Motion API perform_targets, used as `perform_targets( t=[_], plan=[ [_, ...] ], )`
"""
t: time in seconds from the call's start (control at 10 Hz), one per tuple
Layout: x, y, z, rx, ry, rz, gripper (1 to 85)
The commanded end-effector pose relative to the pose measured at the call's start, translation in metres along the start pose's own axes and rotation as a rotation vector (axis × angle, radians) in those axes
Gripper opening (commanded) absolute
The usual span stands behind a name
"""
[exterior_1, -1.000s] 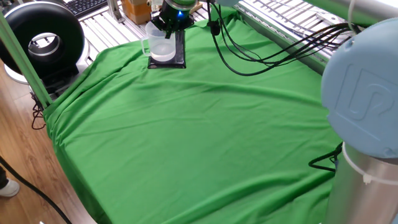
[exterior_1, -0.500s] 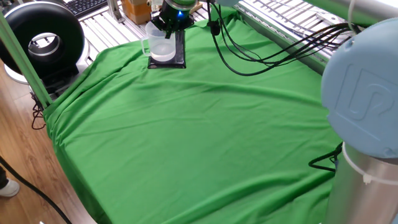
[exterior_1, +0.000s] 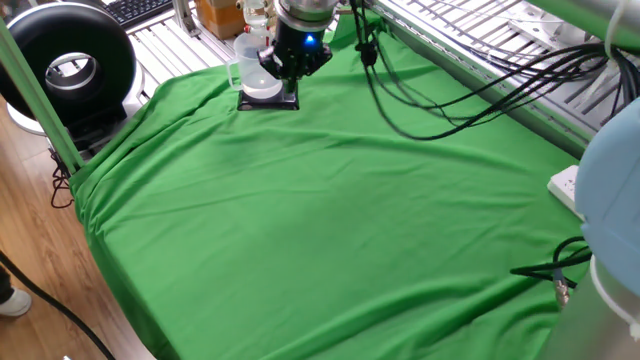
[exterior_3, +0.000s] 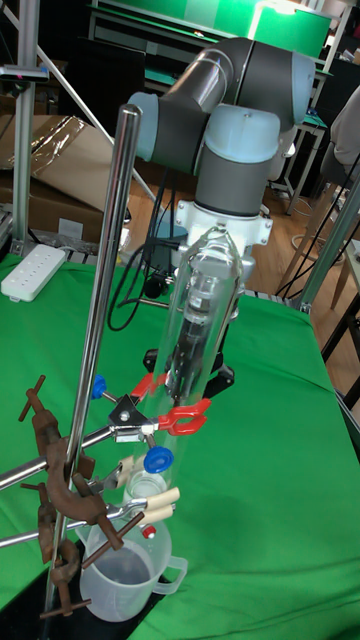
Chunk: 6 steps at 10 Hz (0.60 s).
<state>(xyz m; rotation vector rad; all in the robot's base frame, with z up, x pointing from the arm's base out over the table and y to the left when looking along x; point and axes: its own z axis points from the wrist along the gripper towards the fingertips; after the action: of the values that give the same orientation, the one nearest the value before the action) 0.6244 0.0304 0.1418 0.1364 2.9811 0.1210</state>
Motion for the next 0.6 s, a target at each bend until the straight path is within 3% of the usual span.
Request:
perform_targets(
  t=[0.0,0.2,0.3,0.5],
  plan=[
    [0.019,0.011,-0.009,-0.062,0.042,-0.129,1.3],
    [0.035,0.002,-0.034,0.007,0.049,-0.065,1.3],
    [0.038,0.008,-0.043,0.004,0.037,-0.043,1.3],
    [0.035,0.023,-0.050,-0.046,0.005,-0.033,1.3]
  ],
)
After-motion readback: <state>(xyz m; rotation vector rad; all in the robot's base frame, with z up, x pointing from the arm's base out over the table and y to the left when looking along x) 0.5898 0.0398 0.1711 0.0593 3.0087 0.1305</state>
